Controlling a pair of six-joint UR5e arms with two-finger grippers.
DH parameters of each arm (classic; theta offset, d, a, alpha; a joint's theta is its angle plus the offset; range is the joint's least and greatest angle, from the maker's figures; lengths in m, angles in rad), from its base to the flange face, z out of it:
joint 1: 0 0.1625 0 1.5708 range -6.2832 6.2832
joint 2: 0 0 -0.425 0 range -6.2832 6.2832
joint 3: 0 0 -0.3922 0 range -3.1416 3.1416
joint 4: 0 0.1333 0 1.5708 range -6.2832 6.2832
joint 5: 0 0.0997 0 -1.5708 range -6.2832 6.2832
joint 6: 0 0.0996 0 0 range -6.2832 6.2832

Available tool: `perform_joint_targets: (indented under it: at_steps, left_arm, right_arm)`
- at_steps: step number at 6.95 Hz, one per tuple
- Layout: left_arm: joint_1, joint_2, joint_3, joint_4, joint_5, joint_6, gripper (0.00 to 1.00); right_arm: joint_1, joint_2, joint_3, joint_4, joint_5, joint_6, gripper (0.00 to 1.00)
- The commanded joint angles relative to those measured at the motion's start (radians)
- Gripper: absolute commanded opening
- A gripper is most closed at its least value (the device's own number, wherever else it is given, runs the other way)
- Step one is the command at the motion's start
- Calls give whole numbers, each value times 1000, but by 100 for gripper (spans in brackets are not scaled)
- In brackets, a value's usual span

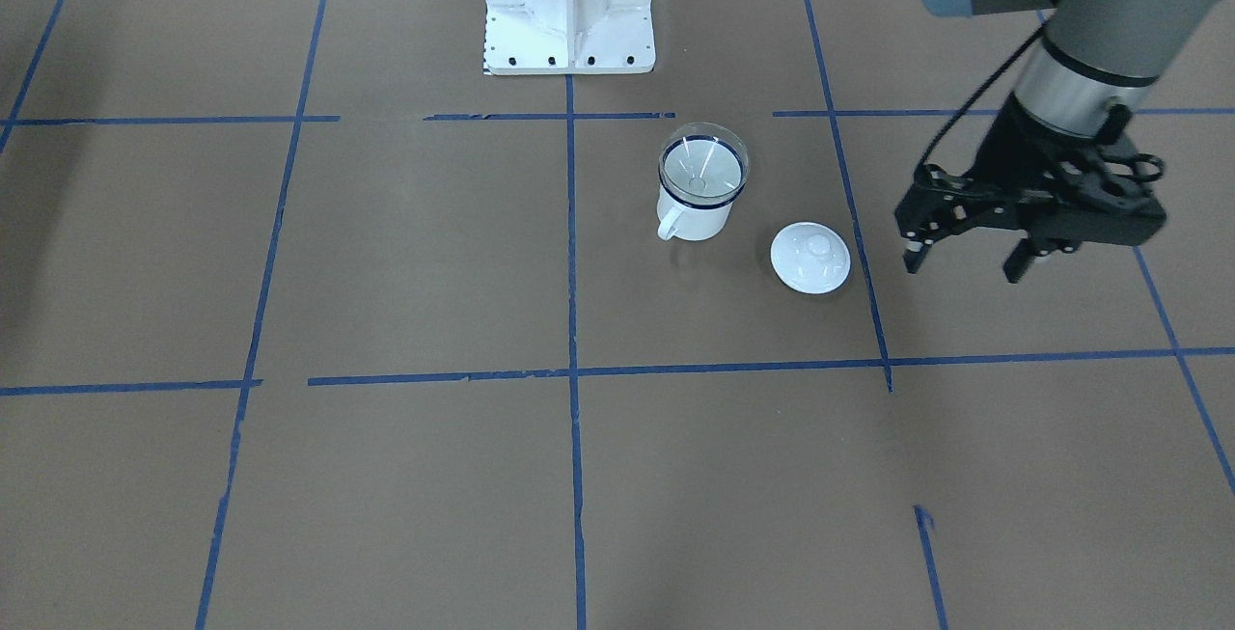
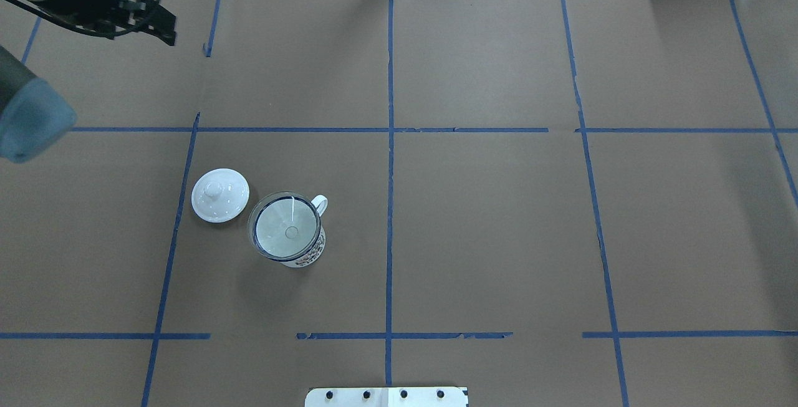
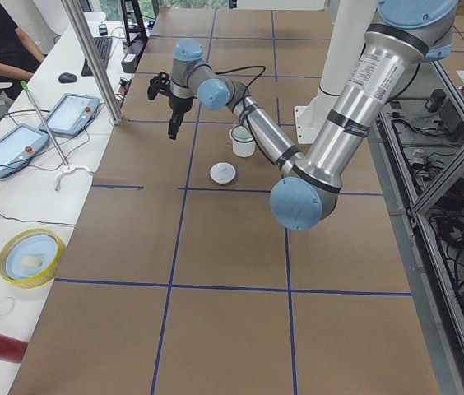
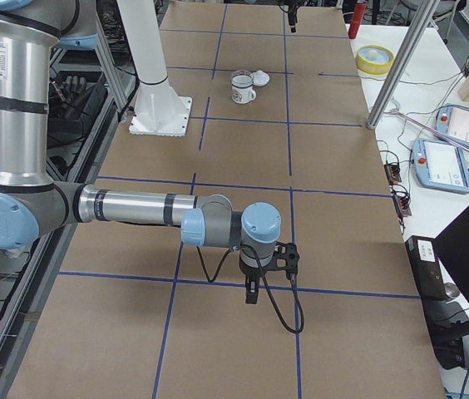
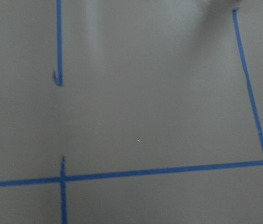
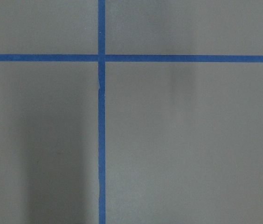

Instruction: Place funnel on cup

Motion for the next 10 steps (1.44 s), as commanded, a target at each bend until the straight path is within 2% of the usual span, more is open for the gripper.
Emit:
perform_joint_targets:
  at_steps: [1,2,3,4,5,6,8,10]
  left_arm:
    - [-196,138,58,-20,-54,341,100]
    - [-262,211,67,-11,-54,491,100]
    - [-351,252,133,-15,-77,619,100]
    - [-390,328,179,-22,-154,769,100]
    - [-454,361,213,-22,-163,857,100]
    - [-464,410,214,-22,-163,859,100]
    - [-465,427,216,10,-161,853,100]
    - [-465,435,211,98,-205,853,100]
  right_arm:
    - [0,0,-1,0,0,0,100]
    - [0,0,1,0,0,0,100]
    - [0,0,-1,0,0,0,100]
    - [0,0,-1,0,0,0,100]
    - [0,0,-1,0,0,0,100]
    - [0,0,-1,0,0,0,100]
    - [0,0,1,0,0,0,100]
    - [0,0,-1,0,0,0,100]
